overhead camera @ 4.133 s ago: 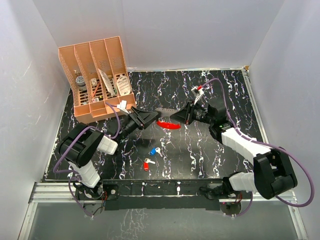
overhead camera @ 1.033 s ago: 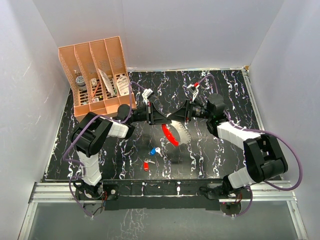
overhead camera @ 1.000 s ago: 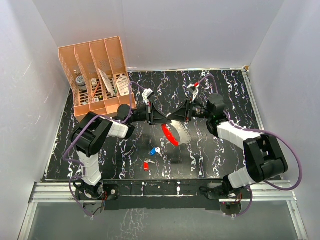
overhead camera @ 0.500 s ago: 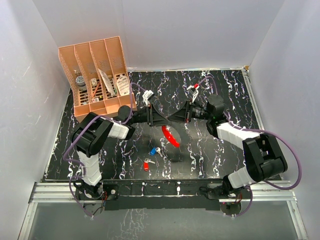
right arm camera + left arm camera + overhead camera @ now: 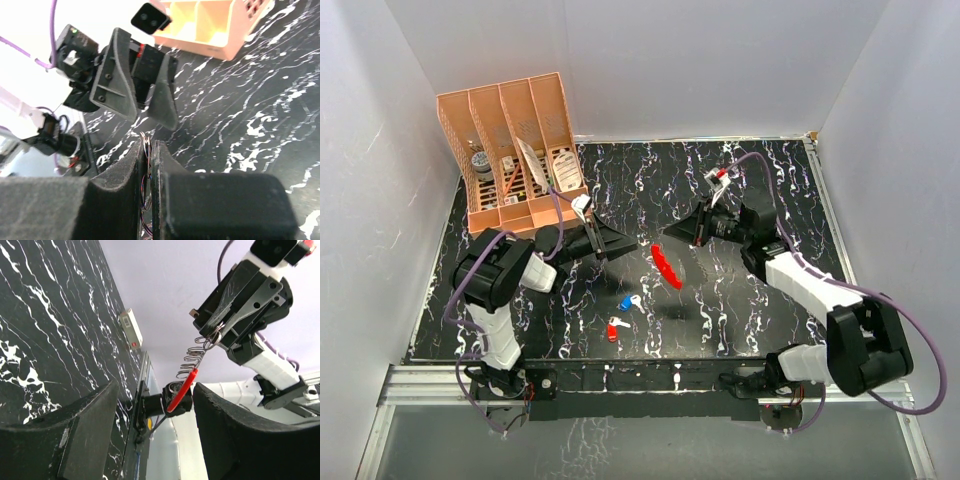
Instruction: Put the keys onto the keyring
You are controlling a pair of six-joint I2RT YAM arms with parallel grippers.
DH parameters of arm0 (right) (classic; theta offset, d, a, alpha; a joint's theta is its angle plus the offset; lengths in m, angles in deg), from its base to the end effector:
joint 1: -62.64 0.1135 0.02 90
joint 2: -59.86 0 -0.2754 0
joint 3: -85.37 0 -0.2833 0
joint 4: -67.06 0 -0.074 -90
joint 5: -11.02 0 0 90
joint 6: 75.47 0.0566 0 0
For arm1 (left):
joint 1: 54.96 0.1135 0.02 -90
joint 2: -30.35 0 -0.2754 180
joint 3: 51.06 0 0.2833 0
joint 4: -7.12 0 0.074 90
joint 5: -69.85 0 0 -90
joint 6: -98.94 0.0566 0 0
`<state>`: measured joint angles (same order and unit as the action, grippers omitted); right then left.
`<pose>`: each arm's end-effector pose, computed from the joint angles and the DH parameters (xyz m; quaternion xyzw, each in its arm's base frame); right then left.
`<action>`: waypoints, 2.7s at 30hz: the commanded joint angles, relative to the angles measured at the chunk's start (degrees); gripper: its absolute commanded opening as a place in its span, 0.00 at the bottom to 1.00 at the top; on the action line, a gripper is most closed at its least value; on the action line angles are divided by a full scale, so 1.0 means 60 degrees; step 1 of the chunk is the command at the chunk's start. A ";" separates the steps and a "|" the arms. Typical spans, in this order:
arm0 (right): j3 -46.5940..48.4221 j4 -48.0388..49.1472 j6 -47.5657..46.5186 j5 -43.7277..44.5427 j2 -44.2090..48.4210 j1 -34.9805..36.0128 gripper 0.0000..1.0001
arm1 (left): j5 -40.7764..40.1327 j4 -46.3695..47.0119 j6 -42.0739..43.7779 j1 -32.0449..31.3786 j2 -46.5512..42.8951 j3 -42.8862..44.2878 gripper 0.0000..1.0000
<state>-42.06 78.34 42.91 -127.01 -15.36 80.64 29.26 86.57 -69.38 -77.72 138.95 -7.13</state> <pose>0.2921 0.1392 0.2486 -0.1929 0.7271 0.5173 0.4080 0.2934 -0.1697 0.1467 0.0345 0.6448 -0.7177 0.2605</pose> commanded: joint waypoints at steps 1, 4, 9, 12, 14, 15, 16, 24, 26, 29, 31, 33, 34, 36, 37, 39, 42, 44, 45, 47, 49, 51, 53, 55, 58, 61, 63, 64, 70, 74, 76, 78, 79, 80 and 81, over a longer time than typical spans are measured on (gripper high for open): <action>-0.0075 -0.0714 -0.1005 0.1521 0.0822 0.0062 0.00 | -0.0931 0.1757 0.0161 0.0069 -0.0813 -0.0157 0.60; -0.0189 -0.0877 -0.1187 0.2009 0.1136 0.0089 0.00 | -0.1112 0.1757 0.0158 0.0059 -0.0889 -0.0190 0.60; -0.0373 -0.1233 -0.1956 0.2329 0.1546 0.0294 0.00 | -0.1349 0.1580 0.0221 0.0062 -0.0965 -0.0174 0.60; -0.0546 -0.1232 -0.2292 0.2140 0.1599 0.0442 0.00 | -0.1392 0.1395 0.0298 0.0051 -0.0900 -0.0144 0.60; -0.0644 -0.1197 -0.2448 0.1977 0.1541 0.0467 0.00 | -0.1347 0.1464 0.0261 0.0055 -0.0796 -0.0108 0.60; -0.0708 -0.1113 -0.2614 0.1797 0.1483 0.0464 0.00 | -0.1343 0.1513 0.0212 0.0058 -0.0742 -0.0099 0.60; -0.0804 -0.0923 -0.2777 0.1637 0.1447 0.0471 0.00 | -0.1325 0.1574 0.0184 0.0059 -0.0695 -0.0098 0.60; -0.1606 0.0601 -0.4286 0.0483 0.1275 0.0485 0.00 | -0.1160 0.1425 0.0310 0.0099 -0.0701 -0.0105 0.59; -0.1610 0.0924 -0.4374 0.0358 0.0966 0.0497 0.00 | -0.1113 0.1183 0.0431 0.0102 -0.0784 -0.0120 0.58; -0.1595 0.1311 -0.4805 -0.0019 0.0620 0.0506 0.00 | -0.1037 0.0822 0.0677 0.0103 -0.1003 -0.0184 0.58; -0.1721 0.1845 -0.5191 -0.0411 0.0483 0.0514 0.00 | -0.1013 0.0411 0.0951 0.0102 -0.1189 -0.0249 0.58; -0.1796 0.2075 -0.5740 -0.0810 0.0427 0.0523 0.00 | -0.0991 -0.0264 0.1260 0.0110 -0.1397 -0.0295 0.58; -0.1892 0.2244 -0.5959 -0.0965 0.0423 0.0537 0.00 | -0.0985 -0.0655 0.1472 0.0104 -0.1539 -0.0313 0.58; -0.2104 0.2635 -0.6367 -0.1317 0.0468 0.0554 0.00 | -0.1031 -0.1562 0.1986 0.0103 -0.1867 -0.0325 0.58; -0.2200 0.2739 -0.6550 -0.1433 0.0500 0.0552 0.00 | -0.1054 -0.2064 0.2266 0.0103 -0.2037 -0.0308 0.58; -0.2324 0.2790 -0.6870 -0.1542 0.0530 0.0585 0.00 | -0.1153 -0.3105 0.2857 0.0103 -0.2461 -0.0271 0.58; -0.2425 0.2757 -0.7093 -0.1690 0.0550 0.0610 0.00 | -0.1347 -0.4641 0.3723 0.0103 -0.3136 -0.0171 0.58; -0.2493 0.2770 -0.7272 -0.1795 0.0588 0.0636 0.00 | -0.1416 -0.5421 0.4033 0.0099 -0.3427 -0.0070 0.58; -0.2483 0.2682 -0.7465 -0.1894 0.0597 0.0659 0.00 | -0.1468 -0.5665 0.4182 0.0102 -0.3530 -0.0045 0.58; -0.2461 0.2400 -0.7790 -0.1947 0.0623 0.0687 0.00 | -0.1474 -0.5967 0.4287 0.0103 -0.3654 -0.0012 0.58; -0.2442 0.2285 -0.7997 -0.2064 0.0603 0.0723 0.00 | -0.1475 -0.6130 0.4301 0.0102 -0.3738 -0.0024 0.58; -0.2431 0.2187 -0.8146 -0.2159 0.0587 0.0785 0.00 | -0.1487 -0.6384 0.4367 0.0103 -0.3810 -0.0007 0.58; -0.2431 0.2100 -0.8269 -0.2149 0.0575 0.0854 0.00 | -0.1564 -0.6714 0.4489 0.0103 -0.3936 0.0015 0.58; -0.2377 0.1895 -0.8460 -0.2051 0.0608 0.0968 0.00 | -0.1665 -0.7144 0.4658 0.0088 -0.4084 0.0050 0.58; -0.2351 0.1695 -0.8614 -0.1817 0.0627 0.1076 0.00 | -0.1816 -0.7974 0.5022 0.0063 -0.4317 0.0170 0.58; -0.2303 0.1584 -0.8665 -0.1542 0.0614 0.1189 0.00 | -0.1965 -0.8412 0.5191 0.0019 -0.4519 0.0178 0.59; -0.2250 0.1520 -0.8647 -0.1391 0.0589 0.1256 0.00 | -0.2019 -0.8517 0.5202 -0.0018 -0.4583 0.0201 0.59; -0.2231 0.1517 -0.8608 -0.1316 0.0577 0.1299 0.00 | -0.2054 -0.8526 0.5184 -0.0046 -0.4592 0.0216 0.59; -0.1985 0.1599 -0.8060 -0.0275 0.0476 0.1609 0.00 | -0.2259 -0.8712 0.4969 -0.0651 -0.4394 0.0619 0.59; -0.1679 0.1887 -0.7449 0.0527 0.0308 0.1870 0.00 | -0.2334 -0.8672 0.4546 -0.1074 -0.4124 0.0881 0.57; -0.1569 0.1937 -0.7232 0.0961 0.0218 0.1966 0.00 | -0.2297 -0.8036 0.3964 -0.1084 -0.4035 0.0683 0.53; -0.1511 0.2018 -0.6991 0.1546 0.0151 0.2013 0.00 | -0.2274 -0.7708 0.3516 -0.1074 -0.4001 0.0569 0.49; -0.1488 0.2030 -0.6908 0.1774 0.0125 0.2023 0.00 | -0.2244 -0.7652 0.3380 -0.1083 -0.3979 0.0562 0.46; -0.1469 0.2040 -0.6837 0.1966 0.0116 0.2034 0.00 | -0.2209 -0.7583 0.3235 -0.1087 -0.3989 0.0522 0.45; -0.1472 0.2086 -0.6757 0.2178 0.0104 0.2032 0.00 | -0.2155 -0.7438 0.3019 -0.1084 -0.4005 0.0439 0.45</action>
<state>-53.60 86.42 -1.04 -121.31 -14.62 92.55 15.60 38.09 -45.45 -84.32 115.17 -3.59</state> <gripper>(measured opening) 0.054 0.461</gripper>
